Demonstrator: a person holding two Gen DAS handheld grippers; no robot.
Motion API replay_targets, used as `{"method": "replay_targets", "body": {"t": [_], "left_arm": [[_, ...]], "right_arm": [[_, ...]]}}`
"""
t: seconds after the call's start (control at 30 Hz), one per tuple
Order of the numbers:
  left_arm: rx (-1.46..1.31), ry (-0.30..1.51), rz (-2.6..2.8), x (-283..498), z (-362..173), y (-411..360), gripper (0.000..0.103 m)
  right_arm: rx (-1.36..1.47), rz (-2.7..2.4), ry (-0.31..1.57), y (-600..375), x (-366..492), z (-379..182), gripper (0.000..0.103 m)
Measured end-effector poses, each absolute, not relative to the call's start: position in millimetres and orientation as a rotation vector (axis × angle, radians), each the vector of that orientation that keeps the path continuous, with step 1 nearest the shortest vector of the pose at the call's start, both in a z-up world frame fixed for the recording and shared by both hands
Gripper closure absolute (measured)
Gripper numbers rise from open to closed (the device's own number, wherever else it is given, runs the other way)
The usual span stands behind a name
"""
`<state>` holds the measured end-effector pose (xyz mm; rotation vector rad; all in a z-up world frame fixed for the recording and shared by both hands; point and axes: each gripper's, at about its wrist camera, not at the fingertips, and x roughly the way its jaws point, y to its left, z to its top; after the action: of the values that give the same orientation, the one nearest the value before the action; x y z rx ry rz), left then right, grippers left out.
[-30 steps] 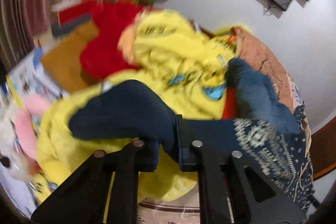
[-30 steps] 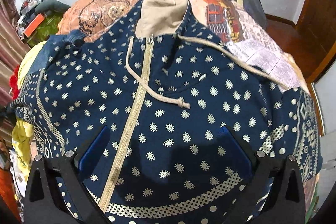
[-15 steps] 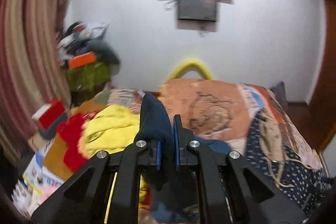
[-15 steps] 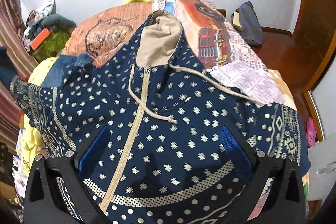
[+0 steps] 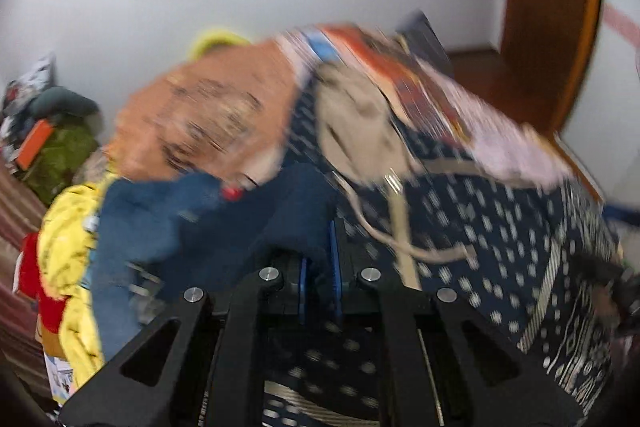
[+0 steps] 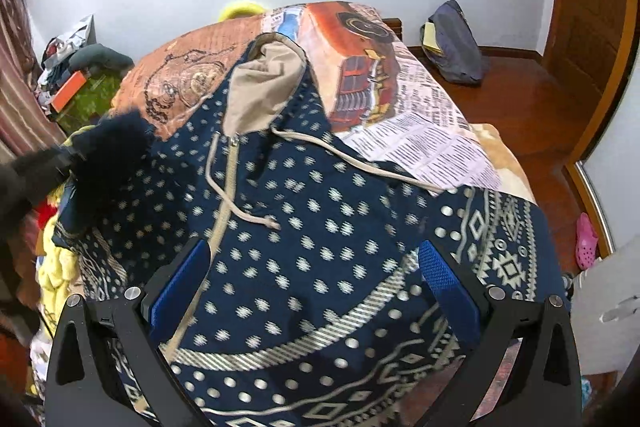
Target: Fold large clothes
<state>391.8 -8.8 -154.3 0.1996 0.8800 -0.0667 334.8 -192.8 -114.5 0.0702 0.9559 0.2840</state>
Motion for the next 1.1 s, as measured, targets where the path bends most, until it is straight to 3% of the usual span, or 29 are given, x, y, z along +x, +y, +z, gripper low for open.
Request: {"method": "replay_targets", "body": {"t": [0.2, 0.27, 0.33, 0.43, 0.63, 0.83, 1.1], "left_arm": [[0.198, 1.064, -0.152, 394, -212, -39, 0.091], [0.2, 1.11, -0.18, 390, -227, -41, 0.083], [0.208, 1.132, -0.217, 381, -234, -42, 0.061], [0.243, 1.097, -0.245, 362, -229, -42, 0.042], [0.23, 1.014, -0.247, 329, -195, -13, 0.034], [0.123, 0.933, -0.12, 308, -157, 68, 0.031], [0.078, 0.913, 0.051, 289, -155, 165, 0.031]], "right_arm": [[0.052, 0.263, 0.982, -210, 330, -123, 0.0], [0.042, 0.257, 0.99, -214, 328, -126, 0.0], [0.027, 0.253, 0.996, -215, 326, -127, 0.0], [0.001, 0.251, 1.002, -211, 324, -127, 0.0], [-0.04, 0.291, 0.978, -189, 320, -115, 0.0], [-0.121, 0.399, 0.926, -134, 316, -99, 0.0], [-0.241, 0.557, 0.925, -46, 317, -110, 0.0]]}}
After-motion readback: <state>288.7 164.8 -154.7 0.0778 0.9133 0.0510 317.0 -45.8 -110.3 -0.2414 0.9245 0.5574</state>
